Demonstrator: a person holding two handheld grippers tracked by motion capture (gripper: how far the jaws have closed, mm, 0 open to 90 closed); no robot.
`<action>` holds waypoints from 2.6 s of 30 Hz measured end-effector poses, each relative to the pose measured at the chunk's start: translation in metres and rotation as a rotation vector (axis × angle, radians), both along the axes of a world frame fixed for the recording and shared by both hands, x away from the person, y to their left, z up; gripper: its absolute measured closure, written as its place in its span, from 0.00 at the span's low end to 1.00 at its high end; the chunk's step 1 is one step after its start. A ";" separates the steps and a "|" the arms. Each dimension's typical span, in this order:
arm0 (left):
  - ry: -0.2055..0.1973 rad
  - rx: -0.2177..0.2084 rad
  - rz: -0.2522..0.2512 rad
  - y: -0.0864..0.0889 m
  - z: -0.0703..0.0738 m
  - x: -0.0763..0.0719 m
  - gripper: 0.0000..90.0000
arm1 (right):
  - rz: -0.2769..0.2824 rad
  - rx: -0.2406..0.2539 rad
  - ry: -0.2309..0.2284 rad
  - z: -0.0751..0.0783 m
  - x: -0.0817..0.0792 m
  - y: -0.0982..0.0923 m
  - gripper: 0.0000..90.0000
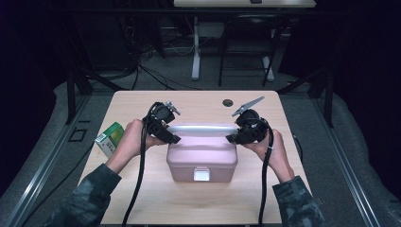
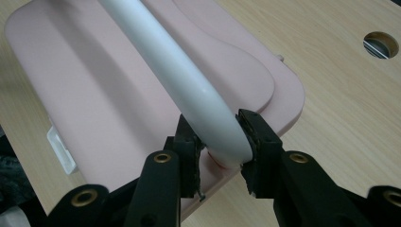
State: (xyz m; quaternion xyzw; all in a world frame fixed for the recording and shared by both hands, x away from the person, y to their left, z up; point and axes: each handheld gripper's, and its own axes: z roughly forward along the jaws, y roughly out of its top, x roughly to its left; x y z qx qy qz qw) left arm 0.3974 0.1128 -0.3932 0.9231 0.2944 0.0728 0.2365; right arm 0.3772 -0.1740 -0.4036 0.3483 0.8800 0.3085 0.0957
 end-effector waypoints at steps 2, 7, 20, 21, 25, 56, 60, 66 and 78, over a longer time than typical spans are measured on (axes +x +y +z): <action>-0.009 -0.017 0.007 0.005 0.003 -0.001 0.48 | 0.002 0.004 -0.003 0.000 0.000 0.000 0.77; -0.033 -0.074 0.030 0.020 0.009 -0.011 0.32 | -0.001 0.014 -0.012 0.001 -0.002 -0.001 0.77; -0.076 -0.154 0.109 0.055 -0.001 -0.034 0.19 | -0.009 0.030 -0.043 0.002 -0.003 0.002 0.72; -0.076 -0.154 0.109 0.055 -0.001 -0.034 0.19 | -0.009 0.030 -0.043 0.002 -0.003 0.002 0.72; -0.080 -0.190 0.146 0.069 -0.011 -0.041 0.17 | -0.016 0.029 -0.053 0.000 -0.004 0.003 0.73; -0.090 -0.186 0.190 0.081 -0.061 -0.058 0.00 | -0.033 0.035 -0.093 -0.004 -0.001 0.004 0.77; -0.085 -0.190 0.190 0.081 -0.063 -0.059 0.00 | -0.031 0.045 -0.099 -0.004 0.000 0.003 0.77; -0.071 -0.195 0.192 0.082 -0.065 -0.059 0.00 | -0.045 0.061 -0.101 -0.003 0.000 0.003 0.77; -0.068 -0.200 0.195 0.081 -0.067 -0.059 0.00 | -0.074 0.136 -0.089 0.000 0.005 -0.003 0.77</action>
